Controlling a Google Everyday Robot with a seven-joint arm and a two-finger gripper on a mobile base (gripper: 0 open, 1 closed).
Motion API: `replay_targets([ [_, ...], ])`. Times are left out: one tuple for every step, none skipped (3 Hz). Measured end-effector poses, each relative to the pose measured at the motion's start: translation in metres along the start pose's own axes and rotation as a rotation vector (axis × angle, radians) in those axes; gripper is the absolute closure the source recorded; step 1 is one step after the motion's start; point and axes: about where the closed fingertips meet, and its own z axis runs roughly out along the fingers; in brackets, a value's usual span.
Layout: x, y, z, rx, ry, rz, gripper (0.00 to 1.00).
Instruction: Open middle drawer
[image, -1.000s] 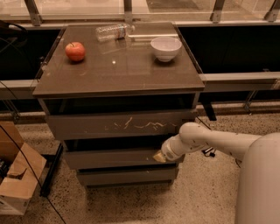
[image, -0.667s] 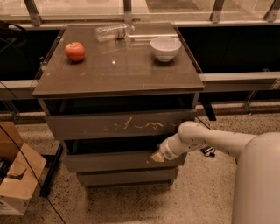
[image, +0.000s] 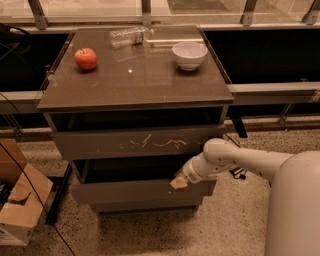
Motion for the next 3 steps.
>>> replay_targets([
  [0.0120, 0.0186, 0.0157, -0.056, 0.022, 0.012, 0.08],
  [0.0092, 0.0195, 0.0117, -0.056, 0.022, 0.012, 0.00],
  [0.0092, 0.0195, 0.0117, -0.056, 0.022, 0.012, 0.00],
])
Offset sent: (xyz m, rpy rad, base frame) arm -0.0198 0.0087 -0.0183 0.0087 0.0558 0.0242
